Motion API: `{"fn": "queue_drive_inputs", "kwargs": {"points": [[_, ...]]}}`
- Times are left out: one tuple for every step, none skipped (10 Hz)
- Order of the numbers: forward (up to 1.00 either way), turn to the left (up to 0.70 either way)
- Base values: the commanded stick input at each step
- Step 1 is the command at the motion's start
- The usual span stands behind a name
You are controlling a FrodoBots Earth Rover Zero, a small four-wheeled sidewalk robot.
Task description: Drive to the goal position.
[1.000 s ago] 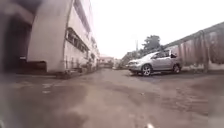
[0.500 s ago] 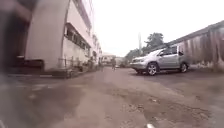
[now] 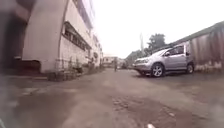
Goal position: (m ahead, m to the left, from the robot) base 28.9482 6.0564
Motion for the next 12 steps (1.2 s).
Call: {"fn": "queue_drive_inputs", "kwargs": {"points": [[1.0,0.37],[1.0,0.06],[1.0,-0.01],[1.0,-0.01],[1.0,-0.01],[1.0,-0.01],[1.0,-0.01],[1.0,-0.01],[1.0,-0.01],[1.0,-0.01],[1.0,-0.01],[1.0,-0.01]]}}
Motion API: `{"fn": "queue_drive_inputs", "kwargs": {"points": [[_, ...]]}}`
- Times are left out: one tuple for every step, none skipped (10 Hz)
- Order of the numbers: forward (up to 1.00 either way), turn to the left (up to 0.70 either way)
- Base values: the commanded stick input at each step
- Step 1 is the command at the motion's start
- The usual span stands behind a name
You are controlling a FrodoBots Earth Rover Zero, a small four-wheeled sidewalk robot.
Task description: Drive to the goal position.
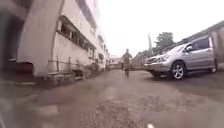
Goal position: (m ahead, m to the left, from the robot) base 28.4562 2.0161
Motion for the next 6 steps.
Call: {"fn": "queue_drive_inputs", "kwargs": {"points": [[1.0,-0.01],[1.0,-0.01],[1.0,-0.01],[1.0,-0.01],[1.0,-0.01],[1.0,-0.01]]}}
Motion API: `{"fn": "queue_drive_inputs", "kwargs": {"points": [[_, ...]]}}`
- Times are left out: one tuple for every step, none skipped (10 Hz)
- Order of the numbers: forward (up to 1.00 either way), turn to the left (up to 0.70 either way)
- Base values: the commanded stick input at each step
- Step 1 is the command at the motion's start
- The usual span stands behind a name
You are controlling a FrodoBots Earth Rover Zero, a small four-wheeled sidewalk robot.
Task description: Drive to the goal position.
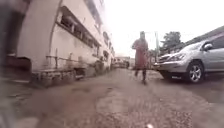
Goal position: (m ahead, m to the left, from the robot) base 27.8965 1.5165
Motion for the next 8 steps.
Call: {"fn": "queue_drive_inputs", "kwargs": {"points": [[1.0,-0.01],[1.0,-0.01],[1.0,-0.01],[1.0,-0.28],[1.0,-0.41],[1.0,-0.41],[1.0,-0.41],[1.0,-0.41]]}}
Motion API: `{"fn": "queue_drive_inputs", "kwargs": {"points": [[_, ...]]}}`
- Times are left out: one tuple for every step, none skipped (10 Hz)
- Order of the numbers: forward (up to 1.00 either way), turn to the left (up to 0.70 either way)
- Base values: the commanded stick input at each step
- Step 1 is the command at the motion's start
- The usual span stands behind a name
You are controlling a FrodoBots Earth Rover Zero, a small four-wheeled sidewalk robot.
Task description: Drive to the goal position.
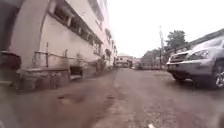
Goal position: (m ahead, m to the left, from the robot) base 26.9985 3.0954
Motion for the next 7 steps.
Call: {"fn": "queue_drive_inputs", "kwargs": {"points": [[1.0,-0.41],[1.0,-0.41],[1.0,-0.13],[1.0,-0.01],[1.0,-0.01],[1.0,-0.01],[1.0,-0.01]]}}
